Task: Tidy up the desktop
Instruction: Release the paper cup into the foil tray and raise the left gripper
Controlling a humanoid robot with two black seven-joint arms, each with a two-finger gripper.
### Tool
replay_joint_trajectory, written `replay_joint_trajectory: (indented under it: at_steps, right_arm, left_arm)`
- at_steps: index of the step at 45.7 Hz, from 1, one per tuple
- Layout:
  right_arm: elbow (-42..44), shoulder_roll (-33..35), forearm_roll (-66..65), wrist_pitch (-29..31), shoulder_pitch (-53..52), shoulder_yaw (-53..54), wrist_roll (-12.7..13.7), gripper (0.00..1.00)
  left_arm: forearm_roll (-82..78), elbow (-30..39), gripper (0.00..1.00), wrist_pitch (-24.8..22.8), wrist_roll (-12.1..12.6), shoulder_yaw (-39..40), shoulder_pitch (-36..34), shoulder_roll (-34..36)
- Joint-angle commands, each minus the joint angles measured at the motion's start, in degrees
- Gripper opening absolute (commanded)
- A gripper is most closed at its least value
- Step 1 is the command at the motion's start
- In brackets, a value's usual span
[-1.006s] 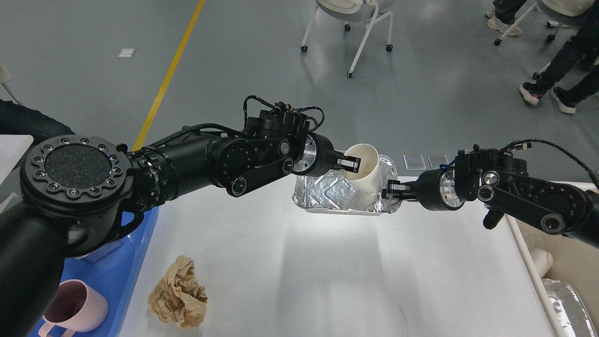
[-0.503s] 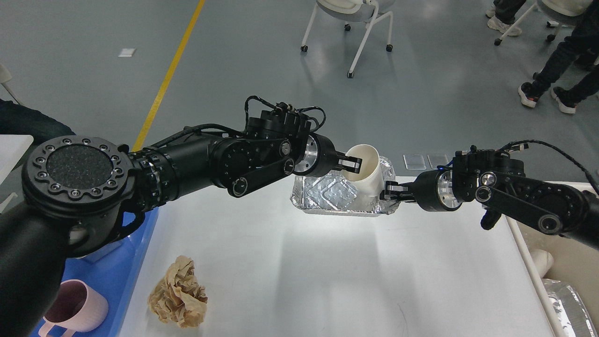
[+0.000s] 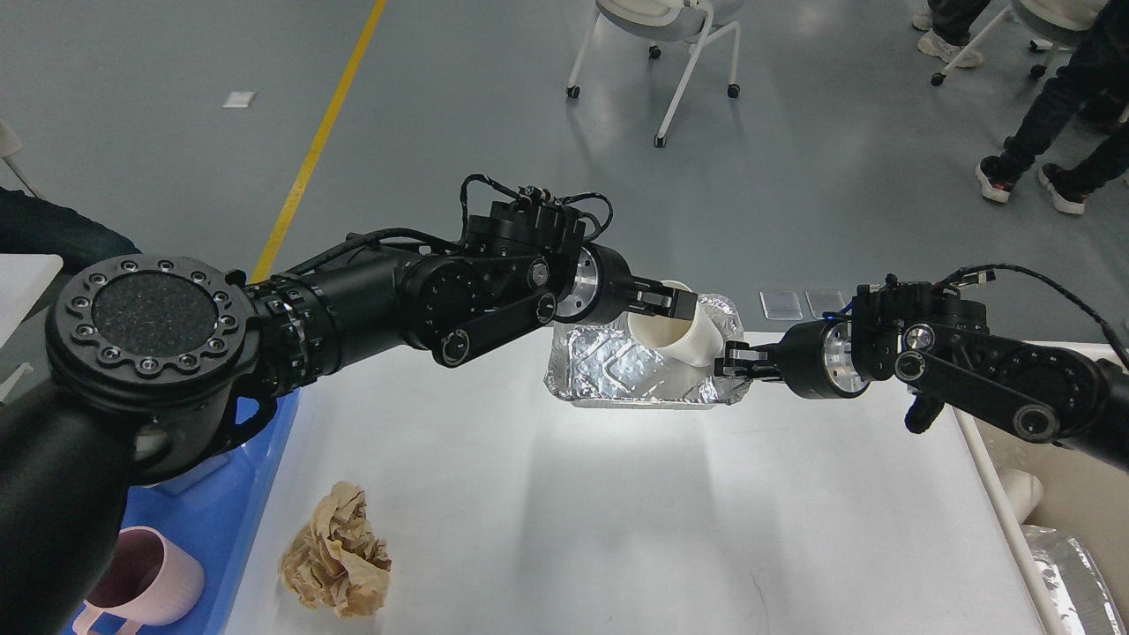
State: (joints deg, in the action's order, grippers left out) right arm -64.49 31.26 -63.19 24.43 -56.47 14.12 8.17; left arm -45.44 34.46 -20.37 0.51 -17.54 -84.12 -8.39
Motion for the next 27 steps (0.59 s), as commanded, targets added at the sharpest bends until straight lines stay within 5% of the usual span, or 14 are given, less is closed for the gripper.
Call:
replay_joint_trajectory:
  at_steps: [1, 27]
  right_arm:
    - [0.0, -0.4, 0.0, 0.0, 0.0, -0.1, 0.0, 0.00]
    - [0.1, -1.0, 0.0, -0.1, -0.3, -0.2, 0.0, 0.00]
  left_arm:
    - [0.0, -2.0, 0.97, 0.2, 0.1, 0.1, 0.2, -0.9]
    - [3.8, -6.1, 0.97, 4.1, -0.5, 4.2, 1.1, -2.5]
